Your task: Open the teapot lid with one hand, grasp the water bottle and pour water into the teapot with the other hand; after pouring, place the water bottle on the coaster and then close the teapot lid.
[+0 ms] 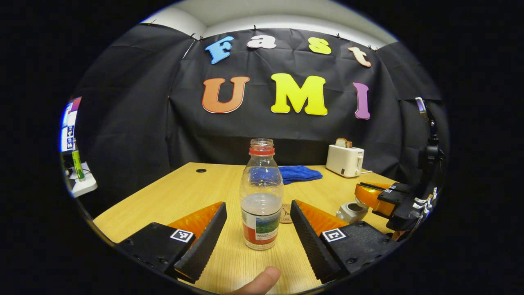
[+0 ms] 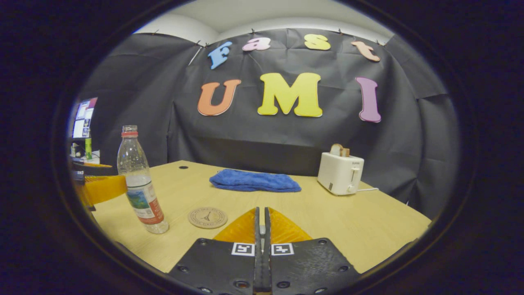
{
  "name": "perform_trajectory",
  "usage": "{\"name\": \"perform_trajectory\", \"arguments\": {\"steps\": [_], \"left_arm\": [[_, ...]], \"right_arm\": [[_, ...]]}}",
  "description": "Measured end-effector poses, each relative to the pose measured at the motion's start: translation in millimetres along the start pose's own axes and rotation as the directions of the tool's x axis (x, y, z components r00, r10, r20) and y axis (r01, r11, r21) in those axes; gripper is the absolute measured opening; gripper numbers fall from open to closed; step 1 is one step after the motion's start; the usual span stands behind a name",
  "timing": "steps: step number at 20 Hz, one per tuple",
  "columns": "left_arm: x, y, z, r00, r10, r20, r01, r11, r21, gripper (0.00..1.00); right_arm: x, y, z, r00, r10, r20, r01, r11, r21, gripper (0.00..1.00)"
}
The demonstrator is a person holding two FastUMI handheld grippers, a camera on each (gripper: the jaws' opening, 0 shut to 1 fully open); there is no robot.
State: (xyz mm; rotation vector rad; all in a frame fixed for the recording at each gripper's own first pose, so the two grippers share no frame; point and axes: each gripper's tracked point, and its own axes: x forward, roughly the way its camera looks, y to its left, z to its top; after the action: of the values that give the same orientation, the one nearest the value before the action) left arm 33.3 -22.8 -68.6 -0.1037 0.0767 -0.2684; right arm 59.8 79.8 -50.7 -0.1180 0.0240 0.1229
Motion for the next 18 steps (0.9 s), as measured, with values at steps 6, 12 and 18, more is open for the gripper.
{"name": "perform_trajectory", "arguments": {"steps": [6, 12, 18], "left_arm": [[21.5, 2.0, -23.1, 1.0, -0.003, -0.022, 0.004, 0.998, 0.067, 0.98], [48.1, 7.9, -17.6, 1.0, 0.025, -0.002, -0.025, 0.999, 0.034, 0.98], [58.9, -5.4, -8.5, 0.999, -0.017, 0.035, 0.017, 1.0, -0.002, 0.81]], "right_arm": [[-7.1, -21.8, 8.1, 1.0, -0.015, 0.028, 0.015, 1.0, 0.012, 0.0], [-3.3, -39.6, 0.4, 1.0, -0.03, 0.01, 0.029, 0.998, 0.049, 0.0], [-3.5, -64.3, -11.8, 0.998, -0.059, -0.028, 0.062, 0.992, 0.112, 0.0]]}}
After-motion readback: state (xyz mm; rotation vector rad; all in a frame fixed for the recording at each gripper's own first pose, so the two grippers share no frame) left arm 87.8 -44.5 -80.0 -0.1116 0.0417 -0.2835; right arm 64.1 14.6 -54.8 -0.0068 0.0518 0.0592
